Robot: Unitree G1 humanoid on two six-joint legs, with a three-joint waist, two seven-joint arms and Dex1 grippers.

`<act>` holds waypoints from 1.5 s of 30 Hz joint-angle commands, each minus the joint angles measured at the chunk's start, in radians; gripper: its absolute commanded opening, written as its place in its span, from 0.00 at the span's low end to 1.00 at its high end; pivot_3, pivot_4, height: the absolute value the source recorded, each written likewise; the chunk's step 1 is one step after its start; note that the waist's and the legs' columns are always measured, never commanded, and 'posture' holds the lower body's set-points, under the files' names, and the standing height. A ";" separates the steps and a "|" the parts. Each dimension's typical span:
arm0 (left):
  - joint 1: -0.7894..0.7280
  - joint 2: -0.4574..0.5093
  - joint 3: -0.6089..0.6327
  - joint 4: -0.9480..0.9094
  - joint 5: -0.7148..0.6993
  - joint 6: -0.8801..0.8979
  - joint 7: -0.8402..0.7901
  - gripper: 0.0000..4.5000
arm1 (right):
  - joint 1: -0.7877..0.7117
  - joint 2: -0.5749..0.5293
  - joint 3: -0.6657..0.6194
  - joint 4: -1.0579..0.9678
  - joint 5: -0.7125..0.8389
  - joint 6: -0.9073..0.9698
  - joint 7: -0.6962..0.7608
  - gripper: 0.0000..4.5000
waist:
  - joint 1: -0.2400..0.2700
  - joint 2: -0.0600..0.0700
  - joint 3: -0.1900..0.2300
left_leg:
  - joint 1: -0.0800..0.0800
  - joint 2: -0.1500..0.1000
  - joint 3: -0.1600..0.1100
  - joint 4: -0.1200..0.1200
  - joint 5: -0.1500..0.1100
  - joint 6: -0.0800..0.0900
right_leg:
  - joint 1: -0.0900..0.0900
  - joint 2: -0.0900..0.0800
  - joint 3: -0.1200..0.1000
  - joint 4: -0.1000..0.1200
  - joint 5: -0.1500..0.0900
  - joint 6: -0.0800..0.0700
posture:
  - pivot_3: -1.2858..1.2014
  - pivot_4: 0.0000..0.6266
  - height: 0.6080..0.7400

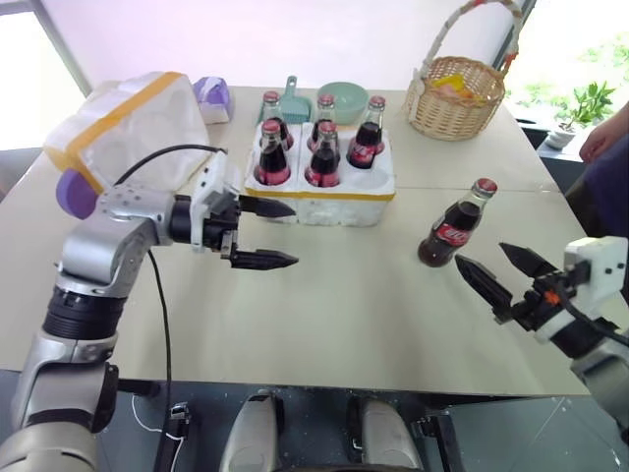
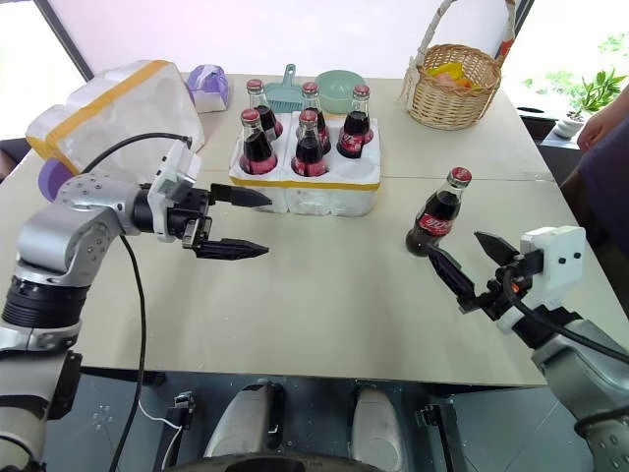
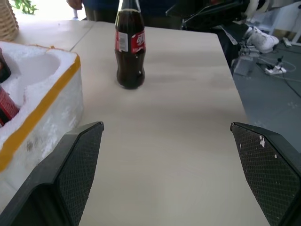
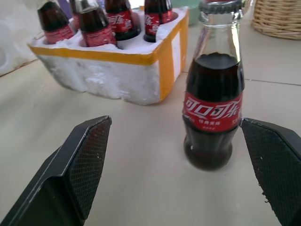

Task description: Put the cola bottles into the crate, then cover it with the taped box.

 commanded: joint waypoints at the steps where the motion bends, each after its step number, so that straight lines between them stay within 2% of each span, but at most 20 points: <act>1: -0.012 -0.015 0.013 -0.033 -0.014 -0.003 0.033 1.00 | -0.043 0.003 0.026 0.053 -0.042 -0.026 0.004 1.00 | 0.000 0.000 0.000 | 0.000 0.000 0.000 0.000 0.000 0.000 | 0.000 0.000 0.000 0.000 0.000 0.000 | 0.52 0.24 1.00; 13: -0.027 -0.030 0.004 -0.035 -0.032 0.001 0.045 1.00 | -0.247 0.017 0.189 0.304 -0.209 -0.081 0.089 1.00 | -0.001 0.000 0.000 | 0.000 0.000 0.000 -0.001 0.000 0.000 | -0.001 0.001 0.000 0.000 0.002 0.003 | 0.52 0.24 1.00; 23: -0.041 -0.039 0.000 -0.015 -0.015 -0.014 0.050 1.00 | -0.407 0.059 0.250 0.500 -0.294 -0.122 0.155 1.00 | -0.001 0.001 0.000 | 0.000 0.000 0.000 -0.001 0.000 0.000 | -0.001 0.001 0.000 0.001 0.002 0.004 | 0.52 0.24 1.00; 26: -0.039 -0.039 0.006 -0.009 -0.009 -0.013 0.066 1.00 | -0.420 0.065 0.248 0.465 -0.272 -0.125 0.194 0.82 | -0.001 0.001 0.001 | 0.000 0.000 0.000 -0.002 0.000 0.000 | -0.001 0.001 0.000 0.001 0.002 0.004 | 0.52 0.24 1.00; 28: -0.035 -0.038 0.009 -0.008 -0.007 -0.014 0.074 1.00 | -0.421 0.059 0.239 0.430 -0.260 -0.111 0.197 0.61 | -0.002 0.001 0.001 | 0.000 0.000 0.000 -0.002 0.000 0.000 | -0.002 0.001 0.000 0.001 0.002 0.004 | 0.52 0.24 1.00; 29: -0.032 -0.037 0.009 -0.008 -0.006 -0.016 0.077 1.00 | -0.423 0.056 0.230 0.417 -0.253 -0.100 0.192 0.59 | -0.002 0.001 0.001 | 0.000 0.000 0.000 -0.002 0.000 0.000 | -0.002 0.001 0.000 0.001 0.002 0.004 | 0.52 0.24 1.00; 35: -0.015 -0.033 0.024 -0.016 -0.010 -0.012 0.104 1.00 | -0.488 -0.005 0.146 0.315 -0.146 -0.018 0.186 0.59 | -0.002 0.006 0.004 | -0.001 0.000 0.000 -0.003 0.000 0.000 | -0.004 0.001 0.000 0.002 0.002 0.004 | 0.52 0.24 1.00; 39: -0.006 -0.018 0.046 -0.007 -0.016 -0.001 0.123 1.00 | -0.637 -0.045 0.114 0.295 -0.044 0.052 0.139 0.59 | -0.007 0.007 0.004 | -0.003 0.000 0.001 -0.002 0.000 0.000 | -0.007 0.001 0.001 0.002 0.002 0.004 | 0.52 0.24 1.00; 42: -0.004 -0.008 0.059 0.011 -0.008 -0.009 0.140 1.00 | -0.770 -0.048 0.141 0.325 -0.017 0.084 0.108 0.59 | -0.007 0.007 0.004 | -0.003 0.000 0.001 -0.003 0.000 0.000 | -0.008 0.002 0.001 0.003 0.002 0.004 | 0.52 0.24 1.00; 45: -0.005 -0.008 0.069 0.024 -0.005 -0.013 0.158 1.00 | -0.896 -0.031 0.216 0.386 -0.053 0.092 0.102 0.59 | -0.006 0.007 0.004 | -0.004 0.000 0.001 -0.003 0.000 0.000 | -0.008 0.002 0.001 0.003 0.002 0.004 | 0.52 0.24 1.00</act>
